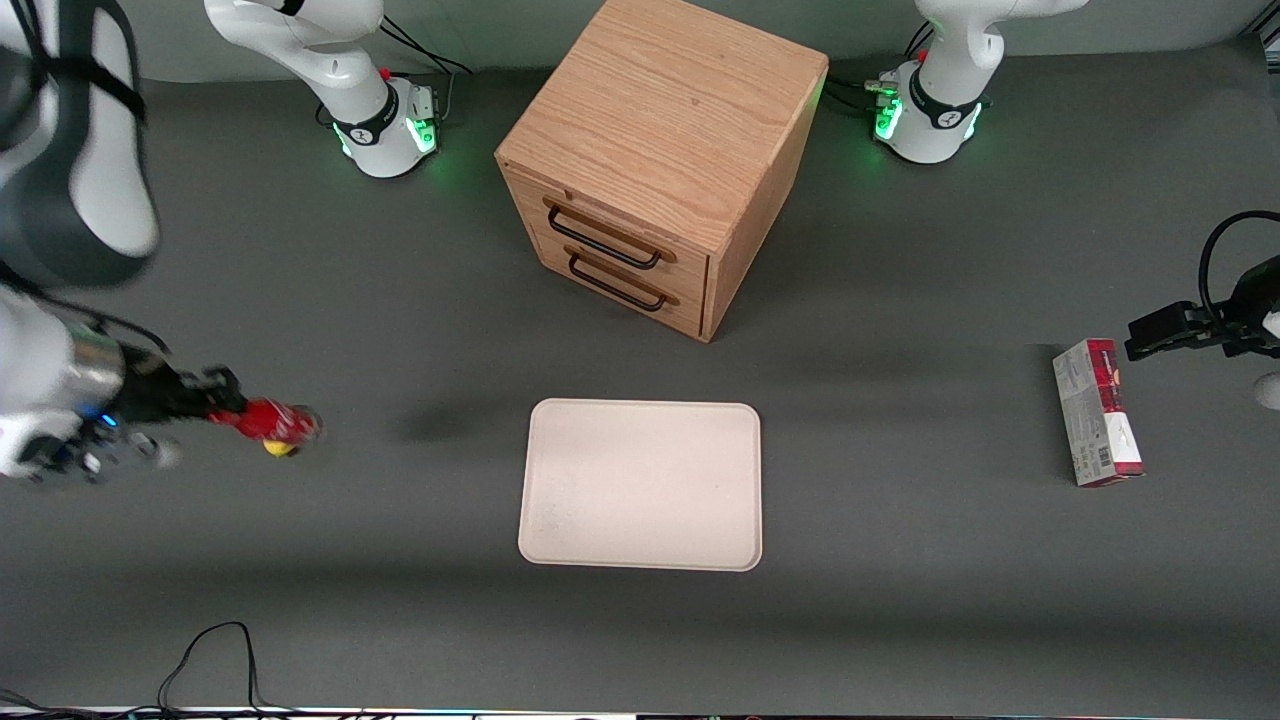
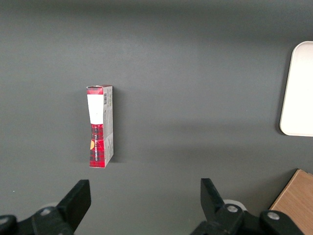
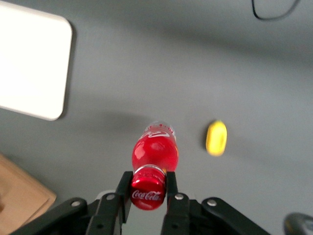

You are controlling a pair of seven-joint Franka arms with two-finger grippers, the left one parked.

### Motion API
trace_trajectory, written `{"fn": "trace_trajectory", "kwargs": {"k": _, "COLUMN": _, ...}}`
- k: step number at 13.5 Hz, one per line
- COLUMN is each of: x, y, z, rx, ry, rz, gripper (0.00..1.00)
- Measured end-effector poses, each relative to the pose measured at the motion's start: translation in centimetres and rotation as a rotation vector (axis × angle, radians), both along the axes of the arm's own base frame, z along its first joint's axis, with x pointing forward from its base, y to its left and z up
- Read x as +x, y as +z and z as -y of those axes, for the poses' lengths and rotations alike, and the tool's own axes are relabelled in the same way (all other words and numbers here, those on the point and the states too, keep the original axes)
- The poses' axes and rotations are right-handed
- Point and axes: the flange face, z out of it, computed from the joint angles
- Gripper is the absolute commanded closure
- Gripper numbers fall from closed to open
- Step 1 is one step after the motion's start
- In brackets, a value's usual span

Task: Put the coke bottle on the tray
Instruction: 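Carry the held bottle over the white tray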

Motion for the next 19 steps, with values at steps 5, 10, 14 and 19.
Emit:
{"fn": "trace_trajectory", "kwargs": {"k": 5, "x": -5.8, "y": 5.4, "z": 0.5, "rx": 0.006, "ry": -0.004, "rz": 0.022, "gripper": 1.0}}
{"fn": "trace_trajectory", "kwargs": {"k": 10, "x": -2.0, "y": 2.3, "z": -5.0, "rx": -0.003, "ry": -0.087, "rz": 0.004, "gripper": 1.0}}
{"fn": "trace_trajectory", "kwargs": {"k": 14, "x": 4.6, "y": -4.1, "z": -15.7, "rx": 0.045, "ry": -0.254, "rz": -0.007, "gripper": 1.0}}
{"fn": "trace_trajectory", "kwargs": {"k": 19, "x": 7.8, "y": -14.4, "z": -27.3, "rx": 0.07, "ry": -0.316, "rz": 0.097, "gripper": 1.0}}
